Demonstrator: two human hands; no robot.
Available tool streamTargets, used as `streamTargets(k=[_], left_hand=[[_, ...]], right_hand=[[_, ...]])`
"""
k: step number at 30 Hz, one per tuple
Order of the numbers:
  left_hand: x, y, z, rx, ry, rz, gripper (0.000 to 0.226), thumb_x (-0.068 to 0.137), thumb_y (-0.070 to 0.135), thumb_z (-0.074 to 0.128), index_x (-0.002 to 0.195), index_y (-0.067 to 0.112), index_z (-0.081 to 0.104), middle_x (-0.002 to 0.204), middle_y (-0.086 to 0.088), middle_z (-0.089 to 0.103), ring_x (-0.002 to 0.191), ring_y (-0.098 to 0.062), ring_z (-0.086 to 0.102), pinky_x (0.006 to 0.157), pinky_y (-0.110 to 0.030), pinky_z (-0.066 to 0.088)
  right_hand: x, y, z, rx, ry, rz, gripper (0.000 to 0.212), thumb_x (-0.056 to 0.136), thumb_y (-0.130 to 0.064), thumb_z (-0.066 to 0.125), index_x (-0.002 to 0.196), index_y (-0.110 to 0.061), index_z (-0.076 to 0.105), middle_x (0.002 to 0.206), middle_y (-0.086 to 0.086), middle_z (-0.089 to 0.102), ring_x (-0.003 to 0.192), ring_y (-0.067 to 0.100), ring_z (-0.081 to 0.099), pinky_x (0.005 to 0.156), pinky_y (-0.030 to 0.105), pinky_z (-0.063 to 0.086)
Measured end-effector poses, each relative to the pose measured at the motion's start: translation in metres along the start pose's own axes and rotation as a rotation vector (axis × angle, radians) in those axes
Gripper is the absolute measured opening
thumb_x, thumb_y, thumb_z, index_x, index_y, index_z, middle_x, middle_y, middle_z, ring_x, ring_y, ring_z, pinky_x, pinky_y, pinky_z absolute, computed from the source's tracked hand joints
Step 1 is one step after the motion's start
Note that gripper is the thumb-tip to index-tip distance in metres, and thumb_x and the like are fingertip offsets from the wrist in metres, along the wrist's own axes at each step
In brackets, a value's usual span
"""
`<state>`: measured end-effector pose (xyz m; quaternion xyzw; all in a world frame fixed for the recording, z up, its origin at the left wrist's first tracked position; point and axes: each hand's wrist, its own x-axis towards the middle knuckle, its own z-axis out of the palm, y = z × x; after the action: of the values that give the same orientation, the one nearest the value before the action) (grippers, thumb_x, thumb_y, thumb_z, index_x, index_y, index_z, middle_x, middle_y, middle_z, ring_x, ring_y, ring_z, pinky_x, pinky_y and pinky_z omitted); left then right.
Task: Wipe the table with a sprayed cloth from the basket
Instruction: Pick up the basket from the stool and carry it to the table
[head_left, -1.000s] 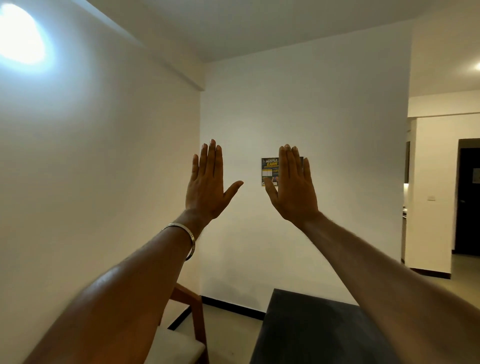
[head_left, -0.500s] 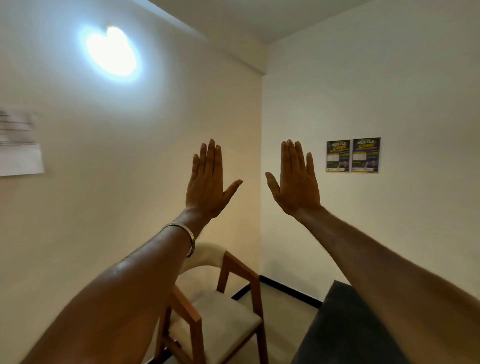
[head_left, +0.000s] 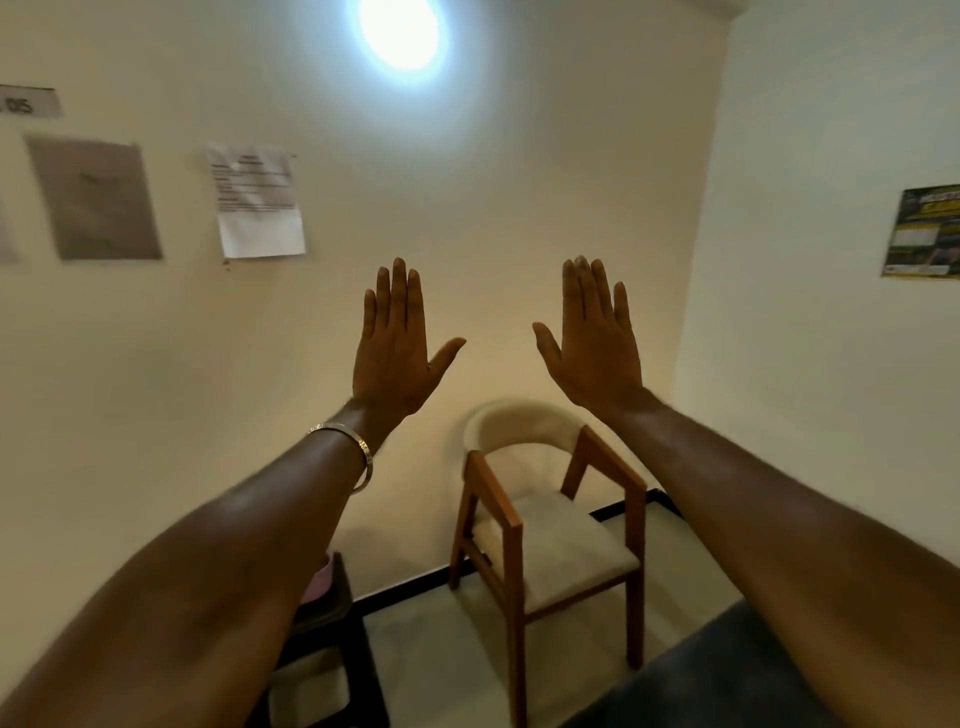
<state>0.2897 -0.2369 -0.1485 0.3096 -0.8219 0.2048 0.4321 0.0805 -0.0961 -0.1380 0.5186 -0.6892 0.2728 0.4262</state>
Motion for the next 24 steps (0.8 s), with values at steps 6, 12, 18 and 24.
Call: streamTargets(k=[6,12,18,24], left_hand=[[-0.063,-0.045,-0.013,0.088,-0.077,-0.119,0.091,0.095,0.066,0.023,0.152,0.000,-0.002,0.160,-0.021,-0.007,0.148,-0.036,-0.008,0.121,-0.050,0.007],[-0.125,-0.088,-0.017,0.135,-0.155,-0.222,0.091,0.094,0.066,0.025,0.152,0.003,-0.006,0.161,-0.016,-0.011,0.148,-0.031,-0.012,0.121,-0.048,0.004],[-0.177,-0.131,-0.004,0.172,-0.245,-0.293,0.086,0.095,0.064,0.019,0.153,0.007,-0.009,0.161,-0.011,-0.015,0.148,-0.027,-0.015,0.121,-0.049,0.003],[-0.207,-0.170,0.020,0.182,-0.317,-0.349,0.088,0.092,0.068,0.016,0.153,0.012,-0.013,0.160,-0.009,-0.020,0.148,-0.027,-0.018,0.121,-0.049,0.001]], right_hand=[[-0.035,-0.051,0.037,0.109,-0.096,-0.025,0.077,0.100,-0.050,0.033,0.157,-0.002,0.015,0.164,0.017,0.017,0.153,0.032,0.009,0.123,0.053,0.012],[-0.075,-0.099,0.073,0.212,-0.200,-0.061,0.078,0.099,-0.050,0.034,0.158,-0.003,0.013,0.164,0.017,0.016,0.154,0.031,0.008,0.123,0.053,0.011],[-0.094,-0.146,0.113,0.280,-0.304,-0.082,0.079,0.100,-0.049,0.037,0.158,-0.004,0.010,0.165,0.016,0.014,0.154,0.030,0.007,0.124,0.053,0.010],[-0.096,-0.183,0.157,0.292,-0.359,-0.116,0.079,0.100,-0.049,0.037,0.159,-0.005,0.007,0.166,0.015,0.012,0.154,0.029,0.007,0.124,0.051,0.009]])
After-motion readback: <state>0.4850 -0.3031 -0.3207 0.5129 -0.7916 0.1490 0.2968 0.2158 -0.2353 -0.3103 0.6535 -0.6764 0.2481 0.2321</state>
